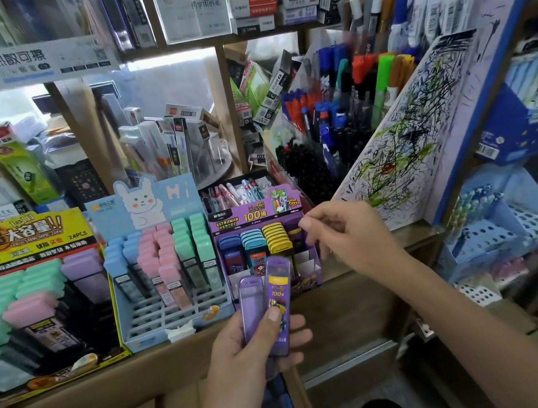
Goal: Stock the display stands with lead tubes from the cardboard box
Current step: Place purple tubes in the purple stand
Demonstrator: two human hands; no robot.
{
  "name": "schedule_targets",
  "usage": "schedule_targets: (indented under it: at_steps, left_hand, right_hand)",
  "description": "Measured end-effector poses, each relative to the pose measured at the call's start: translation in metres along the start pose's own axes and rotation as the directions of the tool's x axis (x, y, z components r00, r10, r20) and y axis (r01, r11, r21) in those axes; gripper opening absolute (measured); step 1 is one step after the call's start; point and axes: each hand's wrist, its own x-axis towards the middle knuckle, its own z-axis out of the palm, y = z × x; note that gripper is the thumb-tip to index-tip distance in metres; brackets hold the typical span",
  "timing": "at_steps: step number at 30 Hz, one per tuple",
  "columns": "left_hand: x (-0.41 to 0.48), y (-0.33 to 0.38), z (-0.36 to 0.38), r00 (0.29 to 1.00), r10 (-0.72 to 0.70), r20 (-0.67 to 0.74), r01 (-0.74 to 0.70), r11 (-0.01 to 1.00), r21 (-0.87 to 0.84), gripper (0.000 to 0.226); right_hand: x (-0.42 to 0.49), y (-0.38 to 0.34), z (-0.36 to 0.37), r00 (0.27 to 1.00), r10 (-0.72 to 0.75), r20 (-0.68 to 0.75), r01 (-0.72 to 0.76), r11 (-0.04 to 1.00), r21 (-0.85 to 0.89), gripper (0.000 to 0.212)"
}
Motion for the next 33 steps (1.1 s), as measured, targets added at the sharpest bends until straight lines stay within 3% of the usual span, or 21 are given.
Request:
schedule_targets:
  at_steps: [6, 13, 22, 27, 33]
  left_hand:
    - [0.001, 0.002, 0.007, 1.000, 0.006, 0.009, -0.006, 1.000, -0.004, 0.055]
    - [0.003, 0.001, 0.010, 1.000, -0.002, 0.018, 0.002, 1.000, -0.006, 0.052]
    - [0.004, 0.005, 0.008, 0.997, -0.060, 0.051, 0.062, 0.997, -0.035, 0.046]
    - [0.003, 0.009, 0.002, 1.000, 0.007, 0.018, -0.007, 1.000, -0.007, 0.043]
    - [0.004, 0.005, -0.005, 0.998, 0.052, -0.022, -0.052, 0.999, 0.003, 0.036]
  right_hand:
    - [-0.017, -0.015, 0.004, 0.958, 0.056, 0.282, -0.123, 0.967, 0.225, 0.010]
    - [-0.022, -0.018, 0.003, 0.943, 0.081, 0.323, -0.172, 0.949, 0.264, 0.010]
    - [-0.012, -0.023, -0.023, 0.975, 0.094, 0.201, -0.153, 0.941, 0.303, 0.010]
    - [0.001, -0.022, -0.039, 0.996, 0.062, 0.064, -0.073, 0.979, 0.188, 0.006]
    - [0.017, -0.019, -0.032, 1.000, 0.029, 0.001, -0.029, 0.989, 0.146, 0.010]
